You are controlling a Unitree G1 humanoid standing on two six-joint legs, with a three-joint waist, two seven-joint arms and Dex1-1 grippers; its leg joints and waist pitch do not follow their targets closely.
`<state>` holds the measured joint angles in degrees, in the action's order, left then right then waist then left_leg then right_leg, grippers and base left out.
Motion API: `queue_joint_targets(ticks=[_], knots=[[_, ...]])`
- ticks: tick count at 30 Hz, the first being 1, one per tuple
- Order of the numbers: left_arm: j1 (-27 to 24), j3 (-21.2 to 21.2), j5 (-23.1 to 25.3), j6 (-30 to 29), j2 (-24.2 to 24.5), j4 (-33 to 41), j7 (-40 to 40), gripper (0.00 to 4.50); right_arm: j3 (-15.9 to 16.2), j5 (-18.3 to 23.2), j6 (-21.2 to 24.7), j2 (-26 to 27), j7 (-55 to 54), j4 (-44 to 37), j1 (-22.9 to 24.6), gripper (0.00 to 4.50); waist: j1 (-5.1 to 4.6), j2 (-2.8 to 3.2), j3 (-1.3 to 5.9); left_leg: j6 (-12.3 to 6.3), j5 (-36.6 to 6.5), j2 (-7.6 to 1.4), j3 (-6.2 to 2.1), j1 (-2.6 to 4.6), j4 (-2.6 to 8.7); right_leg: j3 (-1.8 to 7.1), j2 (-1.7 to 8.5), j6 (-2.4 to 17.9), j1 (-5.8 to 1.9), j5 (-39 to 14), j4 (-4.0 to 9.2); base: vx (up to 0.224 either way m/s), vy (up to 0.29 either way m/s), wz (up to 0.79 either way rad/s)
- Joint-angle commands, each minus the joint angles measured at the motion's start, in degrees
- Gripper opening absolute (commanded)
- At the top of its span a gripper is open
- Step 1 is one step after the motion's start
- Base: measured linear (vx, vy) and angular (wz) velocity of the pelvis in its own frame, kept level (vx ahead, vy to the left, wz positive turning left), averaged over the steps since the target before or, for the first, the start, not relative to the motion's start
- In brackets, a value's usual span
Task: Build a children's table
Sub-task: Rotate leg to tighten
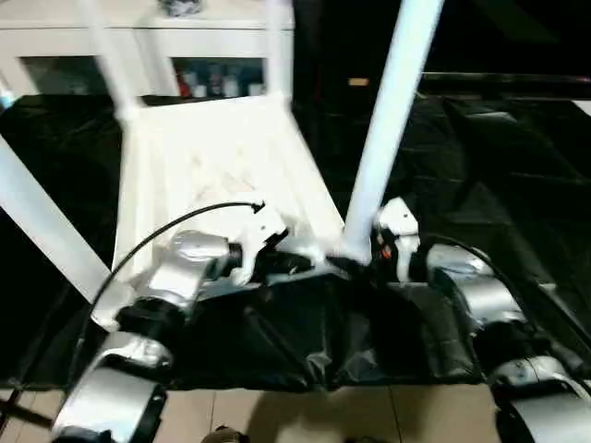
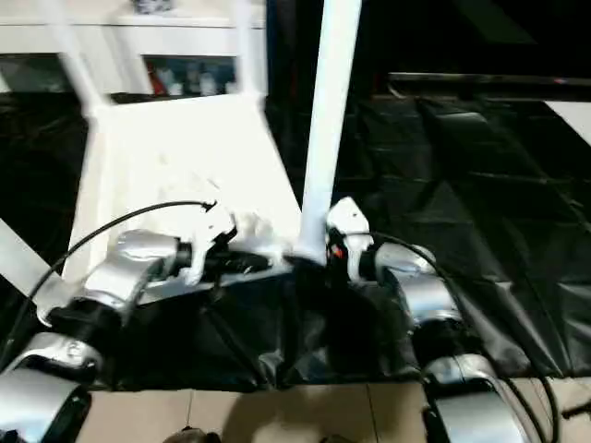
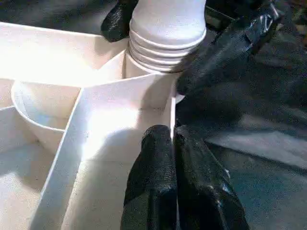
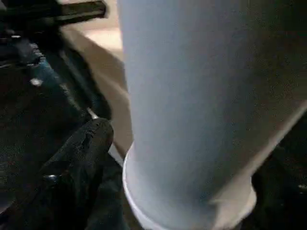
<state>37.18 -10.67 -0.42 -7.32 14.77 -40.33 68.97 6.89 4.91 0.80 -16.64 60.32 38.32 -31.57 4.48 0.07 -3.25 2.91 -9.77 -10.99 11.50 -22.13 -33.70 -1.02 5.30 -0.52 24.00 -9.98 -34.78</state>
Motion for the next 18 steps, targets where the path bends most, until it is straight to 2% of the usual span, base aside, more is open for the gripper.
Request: queue_joint_targets(ticks=[1, 3, 8, 11, 13, 15, 16, 18], knots=[[0.10, -0.05, -3.74, 1.91, -1.05, 2.21, 2.65, 0.00, 2.22, 0.90, -1.14, 0.25, 3.56, -1.90, 0.20, 4.01, 0.02, -0.39, 3.75, -2.84, -15.39, -2.10, -0.63, 1.15, 4.19, 1.01, 2.16, 14.26, -2.49, -12.79, 4.12, 0.000, 0.000, 0.00], [-0.02, 0.01, -3.83, 1.70, -0.69, 2.28, 3.44, 0.00, 2.45, 1.19, -0.39, -0.11, 5.04, -2.34, 0.29, 4.01, 0.08, -0.68, 3.75, -2.61, -15.66, -2.04, -0.59, 1.19, 4.16, 1.06, 2.17, 14.00, -2.52, -13.56, 4.21, 0.000, 0.000, 0.00], [-0.76, -0.23, -4.35, 0.59, 0.43, 3.74, 6.28, 0.00, 3.62, 1.95, 1.33, -1.43, 9.69, -4.57, 1.13, 3.57, 0.73, -0.60, 3.90, -3.10, -13.65, -2.11, -0.59, 1.21, 4.04, 1.06, 2.15, 14.08, -2.59, -11.40, 3.84, 0.000, 0.000, 0.00], [-1.08, -0.52, -4.65, -0.23, 1.10, 4.36, 8.03, 0.00, 3.76, 2.33, 1.93, -1.78, 10.94, -5.14, 1.32, 3.40, 0.70, -0.55, 3.88, -3.56, -12.92, -2.06, -0.51, 1.10, 3.95, 1.03, 2.13, 14.68, -2.56, -10.23, 3.77, 0.000, 0.000, 0.00], [-1.25, -0.65, -4.51, -0.30, 1.54, 4.44, 8.85, 0.00, 3.78, 2.37, 1.73, -1.84, 11.23, -5.11, 1.33, 3.15, 0.72, -0.52, 3.81, -3.24, -13.65, -2.10, -0.56, 1.14, 4.08, 1.02, 2.20, 14.42, -2.54, -11.68, 3.88, 0.000, 0.000, 0.00], [-1.27, -0.66, -4.48, -0.32, 1.58, 4.44, 8.94, 0.00, 3.78, 2.34, 1.67, -1.84, 11.27, -5.09, 1.35, 3.09, 0.68, -0.56, 3.78, -2.94, -14.18, -2.08, -0.57, 1.18, 4.10, 1.03, 2.19, 14.23, -2.49, -12.60, 3.96, 0.000, 0.000, 0.00], [-1.41, -0.69, -4.42, -0.46, 1.75, 4.55, 9.30, 0.00, 3.98, 2.23, 1.60, -1.82, 11.45, -5.28, 1.59, 2.88, 0.65, -0.57, 3.77, -2.56, -14.61, -2.11, -0.60, 1.21, 4.16, 1.06, 2.23, 14.03, -2.46, -13.37, 4.02, 0.000, 0.000, 0.00], [-1.51, -0.74, -4.41, -0.56, 1.84, 4.74, 9.36, 0.00, 4.25, 2.22, 1.86, -1.67, 11.52, -5.75, 2.00, 2.82, 0.70, -0.64, 3.81, -2.45, -14.48, -2.07, -0.62, 1.19, 4.13, 1.11, 2.27, 13.71, -2.53, -13.46, 4.03, 0.000, 0.000, 0.00]])
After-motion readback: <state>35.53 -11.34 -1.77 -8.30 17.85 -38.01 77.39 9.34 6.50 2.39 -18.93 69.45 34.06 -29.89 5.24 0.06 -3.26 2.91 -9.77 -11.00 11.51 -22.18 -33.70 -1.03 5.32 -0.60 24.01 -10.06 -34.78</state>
